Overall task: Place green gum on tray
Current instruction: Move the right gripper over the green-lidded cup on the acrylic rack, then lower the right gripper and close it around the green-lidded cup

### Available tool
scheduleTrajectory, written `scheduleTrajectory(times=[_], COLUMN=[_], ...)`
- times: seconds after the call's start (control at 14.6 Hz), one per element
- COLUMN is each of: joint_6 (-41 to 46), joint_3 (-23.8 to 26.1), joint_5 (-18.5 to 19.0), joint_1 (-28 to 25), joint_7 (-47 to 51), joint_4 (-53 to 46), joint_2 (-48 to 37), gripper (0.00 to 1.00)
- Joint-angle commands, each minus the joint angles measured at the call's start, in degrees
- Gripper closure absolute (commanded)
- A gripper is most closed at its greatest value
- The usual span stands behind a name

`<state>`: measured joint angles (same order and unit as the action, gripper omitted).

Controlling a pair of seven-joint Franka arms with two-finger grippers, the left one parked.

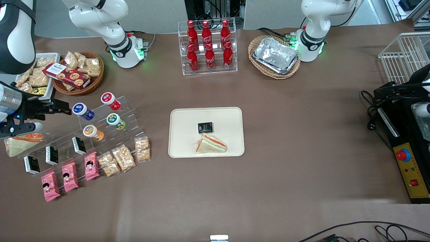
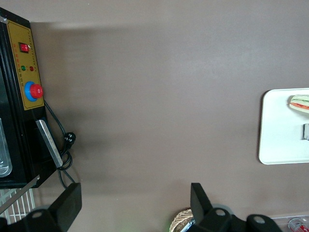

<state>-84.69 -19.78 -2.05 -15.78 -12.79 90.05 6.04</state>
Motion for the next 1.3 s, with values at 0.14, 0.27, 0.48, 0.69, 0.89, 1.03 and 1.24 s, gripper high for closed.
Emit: scheduleTrajectory(times=[0.14,0.27,0.48,0.69,0.89,1.03,1.24], joint_6=[-1.16,-3.27,-11.87,-19.43,-27.96,-33.49,-39.4], joint_3=[0.27,0.53,5.17,7.47,7.57,7.65,7.65], joint_5=[0.03,0.03,0.03,0.03,0.03,0.03,0.12], joint_1=[-0.48,-0.65,-0.66,-0.66,-0.66,-0.74,-0.74], joint_7=[-0.04,0.57,8.37,11.3,11.38,11.3,11.3], joint_4=[8.89,12.67,22.68,29.72,36.58,40.27,42.48], joint_2=[-8.13,-10.95,-16.13,-16.94,-16.76,-15.54,-12.03], gripper=[0.0,0.0,0.0,0.0,0.0,0.0,0.0])
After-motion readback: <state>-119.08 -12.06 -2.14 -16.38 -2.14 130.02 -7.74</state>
